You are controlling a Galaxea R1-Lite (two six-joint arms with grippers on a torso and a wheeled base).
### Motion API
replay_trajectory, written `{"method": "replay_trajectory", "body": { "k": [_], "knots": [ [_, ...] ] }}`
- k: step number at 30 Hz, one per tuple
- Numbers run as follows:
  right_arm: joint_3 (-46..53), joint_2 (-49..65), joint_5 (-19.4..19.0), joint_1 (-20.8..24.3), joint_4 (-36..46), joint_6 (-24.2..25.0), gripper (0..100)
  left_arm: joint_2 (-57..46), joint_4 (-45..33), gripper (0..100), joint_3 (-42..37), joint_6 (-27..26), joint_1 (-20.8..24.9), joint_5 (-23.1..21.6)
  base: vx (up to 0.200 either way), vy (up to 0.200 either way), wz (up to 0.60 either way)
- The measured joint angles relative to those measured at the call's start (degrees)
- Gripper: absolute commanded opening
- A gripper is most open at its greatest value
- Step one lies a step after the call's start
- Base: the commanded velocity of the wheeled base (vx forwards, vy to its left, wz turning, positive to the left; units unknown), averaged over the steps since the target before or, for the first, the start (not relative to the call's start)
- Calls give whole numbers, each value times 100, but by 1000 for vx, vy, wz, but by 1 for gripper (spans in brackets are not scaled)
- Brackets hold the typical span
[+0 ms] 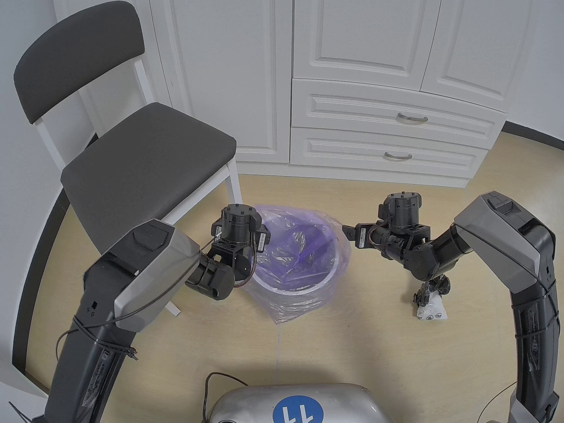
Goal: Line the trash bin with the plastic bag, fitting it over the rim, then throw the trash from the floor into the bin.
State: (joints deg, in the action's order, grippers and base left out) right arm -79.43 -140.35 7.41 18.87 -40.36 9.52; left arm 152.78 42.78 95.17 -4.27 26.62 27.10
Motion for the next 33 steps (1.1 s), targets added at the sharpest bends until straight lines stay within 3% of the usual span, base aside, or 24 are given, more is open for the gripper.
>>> {"method": "replay_trajectory", "body": {
  "k": [5,12,21,24,33],
  "knots": [
    [-5,-2,-6,-5,2,-2,100,-452,-35,100,-630,869,60,-94,0,0,0],
    [-33,-2,-11,-16,2,7,100,-678,-118,100,-630,2155,18,-190,0,0,0],
    [-111,-45,-9,-24,22,13,100,-575,-1552,100,55,3711,-224,-373,0,0,0],
    [-149,-72,0,-30,32,18,100,-507,-1791,100,268,3944,-290,-674,0,0,0],
    [-290,-188,17,-57,29,22,100,-68,-2124,100,1056,3985,-555,-745,0,0,0]
  ]
}}
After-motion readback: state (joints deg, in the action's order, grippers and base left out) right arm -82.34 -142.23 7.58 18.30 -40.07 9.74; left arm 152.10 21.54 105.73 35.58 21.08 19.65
